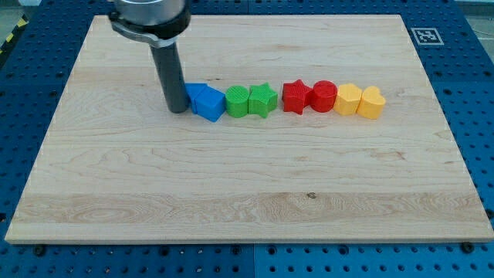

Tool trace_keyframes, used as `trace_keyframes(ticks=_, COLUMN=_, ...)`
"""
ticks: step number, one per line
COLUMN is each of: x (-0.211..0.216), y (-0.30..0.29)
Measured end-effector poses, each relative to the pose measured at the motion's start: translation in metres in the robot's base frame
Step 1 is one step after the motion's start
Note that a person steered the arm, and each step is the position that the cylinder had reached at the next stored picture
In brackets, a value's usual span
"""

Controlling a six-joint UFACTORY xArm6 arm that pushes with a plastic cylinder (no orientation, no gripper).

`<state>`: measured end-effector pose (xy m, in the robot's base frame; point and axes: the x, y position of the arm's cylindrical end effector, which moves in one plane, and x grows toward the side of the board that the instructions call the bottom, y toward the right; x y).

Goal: Move the blue cube slightly in between the green circle and blue triangle

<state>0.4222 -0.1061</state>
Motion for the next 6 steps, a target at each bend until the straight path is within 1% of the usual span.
trace_keyframes(ticks=1, x=0.0, y=-0.003)
trace_keyframes(ticks=2, x=0.001, y=-0.031)
trace_keyframes(ticks=3, x=0.014, y=-0.019)
trace_keyframes(ticks=4, x=0.024, y=0.006)
trace_keyframes(ticks=6, x=0.025, y=0.054)
